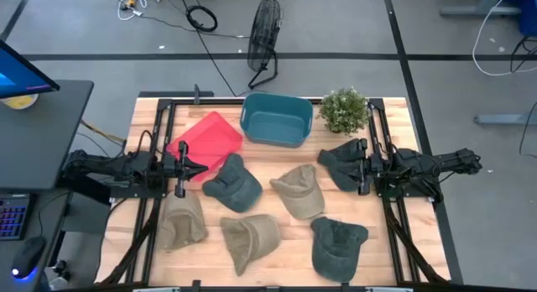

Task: Pick & Place hat
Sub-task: Put the top left dark blue cap into the pink bin

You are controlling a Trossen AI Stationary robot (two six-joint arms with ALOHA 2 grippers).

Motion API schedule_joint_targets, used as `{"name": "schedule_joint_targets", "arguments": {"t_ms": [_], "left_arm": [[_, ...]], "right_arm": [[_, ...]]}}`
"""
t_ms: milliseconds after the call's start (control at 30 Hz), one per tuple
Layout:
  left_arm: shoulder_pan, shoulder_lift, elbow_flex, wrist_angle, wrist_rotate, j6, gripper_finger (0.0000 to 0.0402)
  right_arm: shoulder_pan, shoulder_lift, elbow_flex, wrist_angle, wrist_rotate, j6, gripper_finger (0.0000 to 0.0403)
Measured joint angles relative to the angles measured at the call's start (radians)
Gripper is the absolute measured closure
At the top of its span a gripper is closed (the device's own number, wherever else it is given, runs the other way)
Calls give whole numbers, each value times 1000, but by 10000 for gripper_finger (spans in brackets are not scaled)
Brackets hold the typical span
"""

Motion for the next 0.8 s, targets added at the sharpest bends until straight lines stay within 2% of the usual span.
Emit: {"name": "schedule_joint_targets", "arguments": {"t_ms": [233, 333, 433, 600, 800], "left_arm": [[0, 0, 0, 84, -63, -52, 297], [0, 16, 12, 88, -69, -75, 260], [0, 72, 74, 84, -69, -98, 232], [0, 234, 263, -96, -75, -131, 219], [0, 522, 464, -363, -76, -321, 224]], "right_arm": [[0, 4, 0, 200, 0, 26, 239], [0, 26, 28, 191, 0, 35, 239], [0, 83, 80, 179, 14, 51, 239], [0, 257, 231, 94, 34, 62, 239], [0, 515, 435, -62, 34, 98, 239]]}}
